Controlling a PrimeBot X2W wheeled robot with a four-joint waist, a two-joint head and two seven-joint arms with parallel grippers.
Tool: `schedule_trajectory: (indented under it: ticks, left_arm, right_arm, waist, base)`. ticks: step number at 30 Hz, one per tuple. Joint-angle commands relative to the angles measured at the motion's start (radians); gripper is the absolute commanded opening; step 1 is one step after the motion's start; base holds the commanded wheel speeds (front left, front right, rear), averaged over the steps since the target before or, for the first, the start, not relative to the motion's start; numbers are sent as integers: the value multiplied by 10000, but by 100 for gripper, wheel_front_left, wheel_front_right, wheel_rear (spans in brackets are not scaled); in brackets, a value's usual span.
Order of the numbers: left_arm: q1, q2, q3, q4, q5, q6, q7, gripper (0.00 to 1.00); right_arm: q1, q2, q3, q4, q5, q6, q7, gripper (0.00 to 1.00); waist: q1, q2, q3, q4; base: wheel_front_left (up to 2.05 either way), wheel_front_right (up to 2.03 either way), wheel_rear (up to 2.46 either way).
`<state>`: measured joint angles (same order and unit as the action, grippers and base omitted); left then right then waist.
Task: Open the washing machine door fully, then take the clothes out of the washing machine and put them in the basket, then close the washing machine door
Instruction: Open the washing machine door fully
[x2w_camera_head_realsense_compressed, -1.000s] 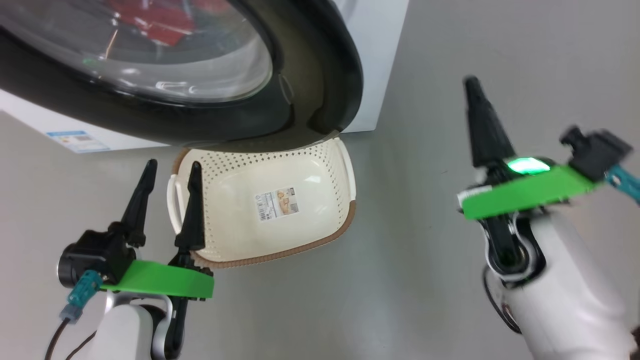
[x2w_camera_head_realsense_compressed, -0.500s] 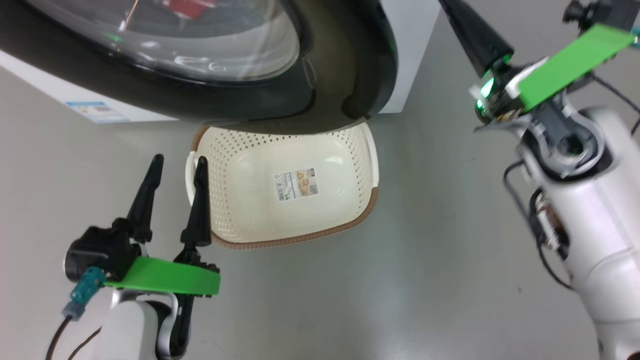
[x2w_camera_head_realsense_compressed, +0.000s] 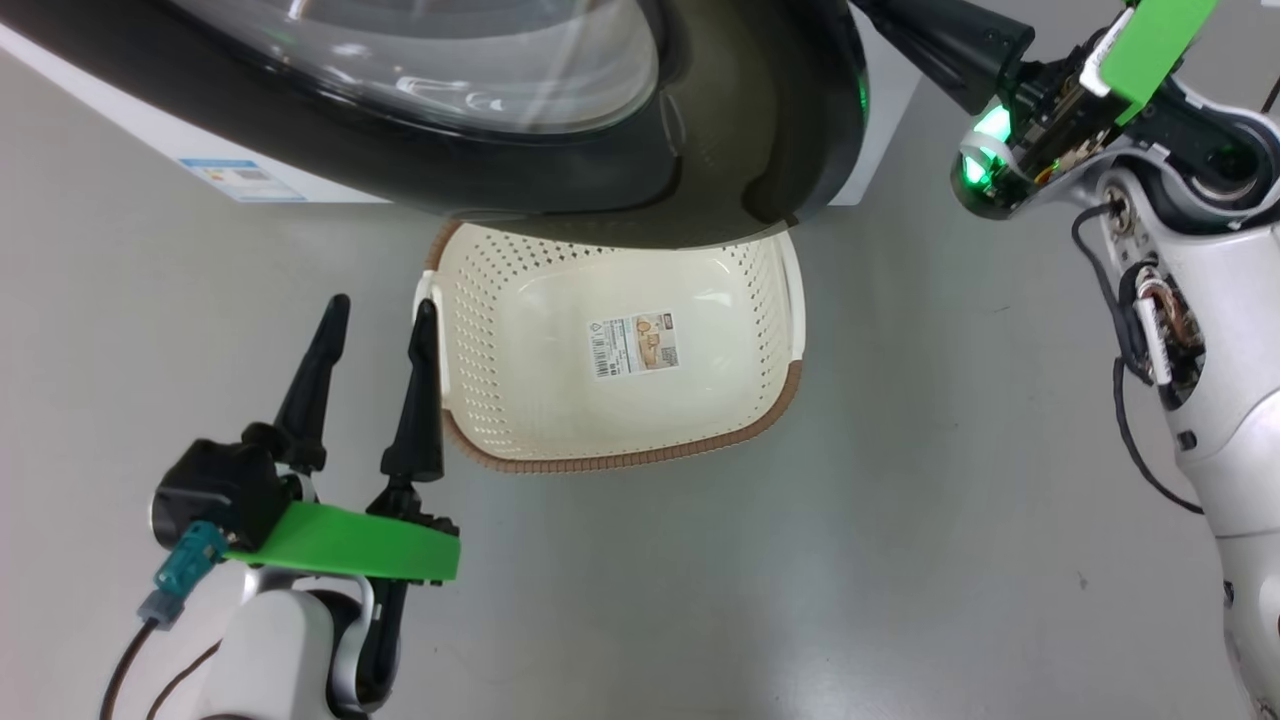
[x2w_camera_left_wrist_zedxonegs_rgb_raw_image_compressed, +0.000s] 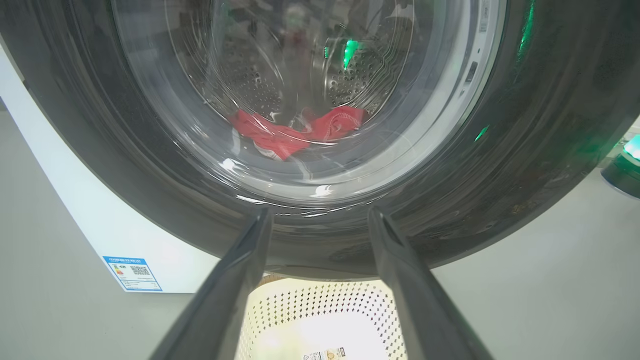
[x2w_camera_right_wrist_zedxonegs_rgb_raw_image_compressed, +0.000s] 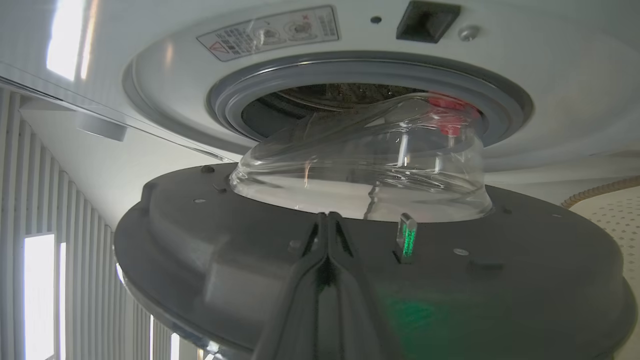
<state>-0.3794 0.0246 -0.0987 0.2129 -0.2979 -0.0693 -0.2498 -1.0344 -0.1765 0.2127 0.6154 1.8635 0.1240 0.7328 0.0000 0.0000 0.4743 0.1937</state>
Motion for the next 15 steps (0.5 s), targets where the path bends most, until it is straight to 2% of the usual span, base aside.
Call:
schedule_trajectory:
  ticks: [1, 15]
  left_arm:
    - [-88, 256, 252, -211, -37, 95, -120, 100]
    - [56, 256, 507, -134, 160, 57, -120, 100]
  right_arm:
    - [-183, 191, 19, -187, -51, 67, 109, 0]
    - [507, 777, -369, -883, -747, 67, 1291, 0]
  waist:
    - [0, 0, -8, 39]
    - [0, 0, -397, -174]
  base:
    - [0, 0, 0]
    - [0, 0, 0]
